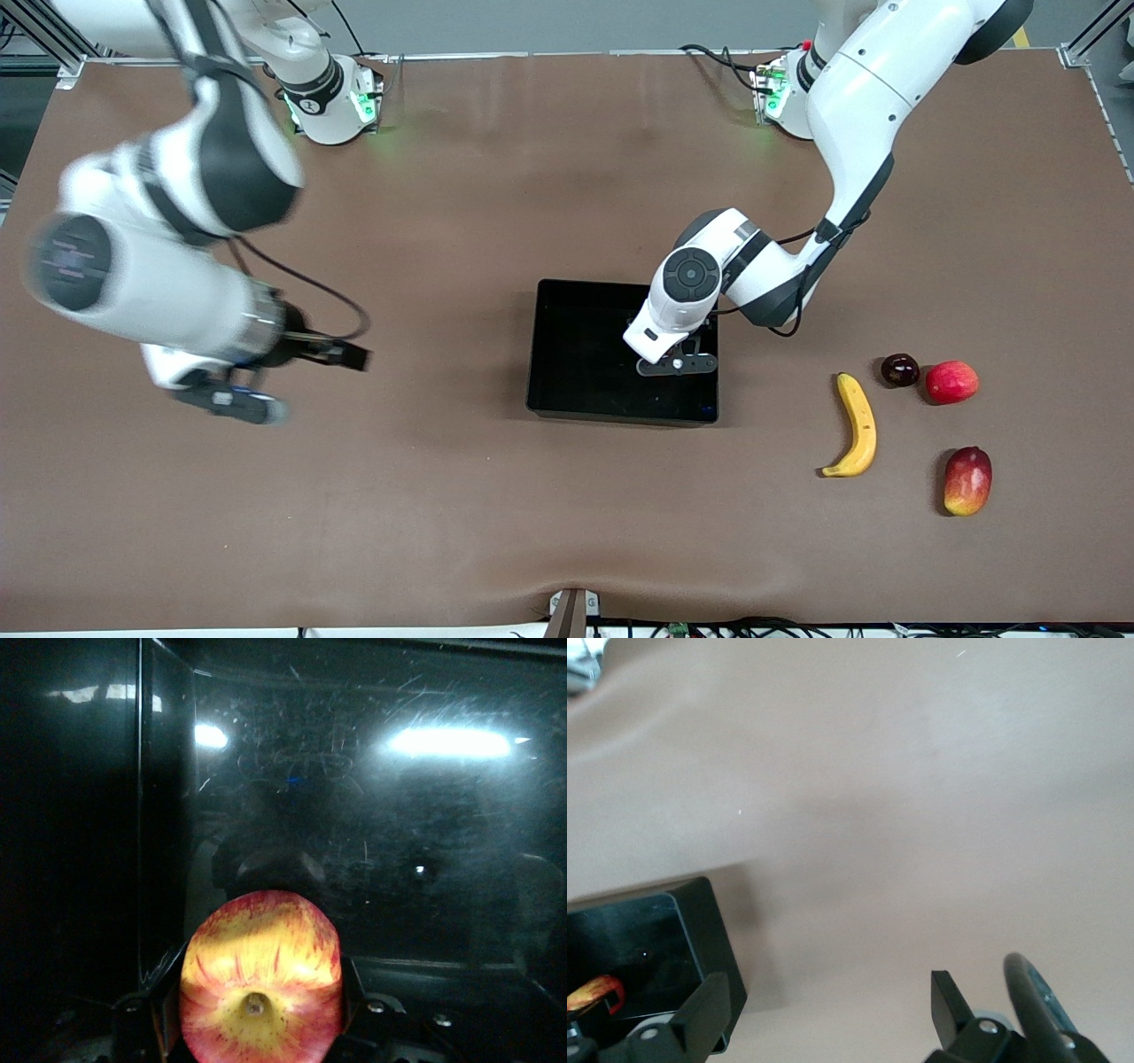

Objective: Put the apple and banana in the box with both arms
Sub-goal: 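Lower the apple into the box with the left gripper while the right gripper withdraws, then move the left gripper to the yellow banana and grasp it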

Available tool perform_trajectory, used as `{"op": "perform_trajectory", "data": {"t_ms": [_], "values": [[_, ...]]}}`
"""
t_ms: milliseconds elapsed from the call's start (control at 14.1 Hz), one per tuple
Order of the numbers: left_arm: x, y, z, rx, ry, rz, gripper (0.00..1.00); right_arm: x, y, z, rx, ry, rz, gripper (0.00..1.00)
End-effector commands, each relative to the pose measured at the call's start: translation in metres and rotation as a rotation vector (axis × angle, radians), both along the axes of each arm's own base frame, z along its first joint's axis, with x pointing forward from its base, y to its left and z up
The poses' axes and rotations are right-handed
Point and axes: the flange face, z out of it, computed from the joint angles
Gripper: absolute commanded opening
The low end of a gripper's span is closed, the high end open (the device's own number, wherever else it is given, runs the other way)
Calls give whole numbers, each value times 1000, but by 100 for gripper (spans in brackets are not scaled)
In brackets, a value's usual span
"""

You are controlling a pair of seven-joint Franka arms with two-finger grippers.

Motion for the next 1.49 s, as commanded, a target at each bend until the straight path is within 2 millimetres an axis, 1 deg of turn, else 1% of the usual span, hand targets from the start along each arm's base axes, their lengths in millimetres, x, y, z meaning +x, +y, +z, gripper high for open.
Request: {"op": "perform_trajectory", "data": {"t_ms": [0, 71, 142, 213, 284, 355, 426, 497, 568, 639, 710, 781, 852, 923, 995, 1066, 1137, 1208, 1279, 1350, 1421], "values": [[4, 0, 16, 4, -39, 4, 100, -21, -47, 41, -18, -16, 22, 100], [10, -1, 36, 4, -65, 7, 100, -29, -62, 53, -57, -35, 71, 100], [18, 6, 62, 28, -79, 16, 100, -40, -70, 63, -100, -51, 143, 100], [27, 13, 94, 46, -100, 30, 100, -50, -77, 70, -117, -57, 191, 100], [36, 21, 125, 60, -120, 46, 100, -61, -87, 75, -123, -56, 198, 100], [50, 37, 152, 64, -130, 66, 100, -71, -97, 80, -125, -57, 189, 100], [65, 58, 169, 66, -133, 76, 100, -80, -106, 87, -129, -61, 212, 100], [79, 83, 184, 69, -140, 65, 100, -89, -120, 92, -134, -67, 262, 100], [96, 116, 192, 62, -141, 42, 100, -98, -136, 96, -137, -67, 307, 100], [108, 149, 193, 59, -133, 1, 100, -108, -149, 100, -138, -67, 315, 100], [119, 182, 191, 61, -125, -30, 100, -114, -166, 101, -138, -51, 289, 100], [127, 215, 185, 59, -107, -62, 100, -121, -179, 104, -135, -27, 268, 100], [135, 247, 174, 52, -94, -95, 100, -127, -181, 110, -135, -21, 266, 100], [142, 273, 162, 44, -83, -126, 100, -132, -187, 116, -138, -28, 260, 100], [148, 298, 151, 32, -89, -145, 100, -132, -191, 118, -139, -33, 277, 100], [154, 321, 135, 17, -98, -161, 100, -129, -191, 116, -150, -38, 296, 100], [159, 336, 122, 8, -108, -176, 100, -127, -192, 120, -156, -46, 291, 100], [162, 345, 110, 2, -116, -181, 100, -123, -192, 127, -150, -66, 281, 100], [163, 353, 90, 13, -111, -188, 100, -117, -190, 128, -151, -71, 285, 100], [163, 357, 72, 10, -108, -190, 100, -115, -189, 126, -138, -70, 286, 100], [164, 356, 54, -7, -105, -185, 100, -114, -185, 125, -140, -73, 297, 100]]}}
